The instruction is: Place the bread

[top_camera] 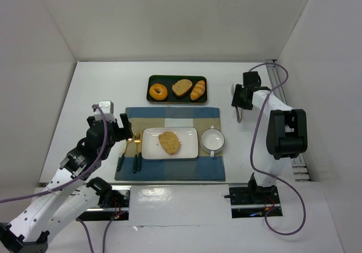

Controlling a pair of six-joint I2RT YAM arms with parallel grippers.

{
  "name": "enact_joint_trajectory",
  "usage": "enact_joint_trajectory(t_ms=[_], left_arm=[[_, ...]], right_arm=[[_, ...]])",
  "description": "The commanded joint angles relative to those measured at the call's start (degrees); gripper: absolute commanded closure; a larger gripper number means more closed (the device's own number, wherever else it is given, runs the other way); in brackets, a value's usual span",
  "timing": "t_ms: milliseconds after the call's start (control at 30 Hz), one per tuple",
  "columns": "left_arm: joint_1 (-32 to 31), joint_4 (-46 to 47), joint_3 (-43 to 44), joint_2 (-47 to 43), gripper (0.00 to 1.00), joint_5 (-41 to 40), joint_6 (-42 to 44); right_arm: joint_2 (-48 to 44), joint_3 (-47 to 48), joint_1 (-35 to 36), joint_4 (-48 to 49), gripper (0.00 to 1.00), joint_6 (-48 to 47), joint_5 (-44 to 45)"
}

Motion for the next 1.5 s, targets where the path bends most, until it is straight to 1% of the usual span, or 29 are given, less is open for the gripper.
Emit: enact_joint_trajectory(t_ms=[0,667,1133,1200,1267,1467], left_arm=[[0.3,1.6,0.0,0.5,0.0,-0.1,0.0],[0.3,4.2,0.0,3.2,0.0,-0.7,0.5],[0.3,4.8,0.0,4.3,0.0,-1.2,1.1],[0.3,4.8,0.0,4.3,0.0,-1.2,1.6],[0.3,4.8,0.0,4.3,0.0,-1.2,1.6],[0.3,4.8,0.0,4.3,0.0,-1.2,1.6]], right_arm=[[2.7,3.4,-0.3,-0.6,0.45,0.8,1.1],[12.0,10.0,-0.3,-4.0,0.45,1.3,3.3],[16.0,12.4,0.2,-5.6,0.45,1.8,3.9],[17.6,13.0,0.2,-6.2,0.44,1.8,3.9],[18.2,13.0,0.2,-6.7,0.39,1.8,3.9],[19.8,14.1,0.7,-7.9,0.35,1.8,3.9]])
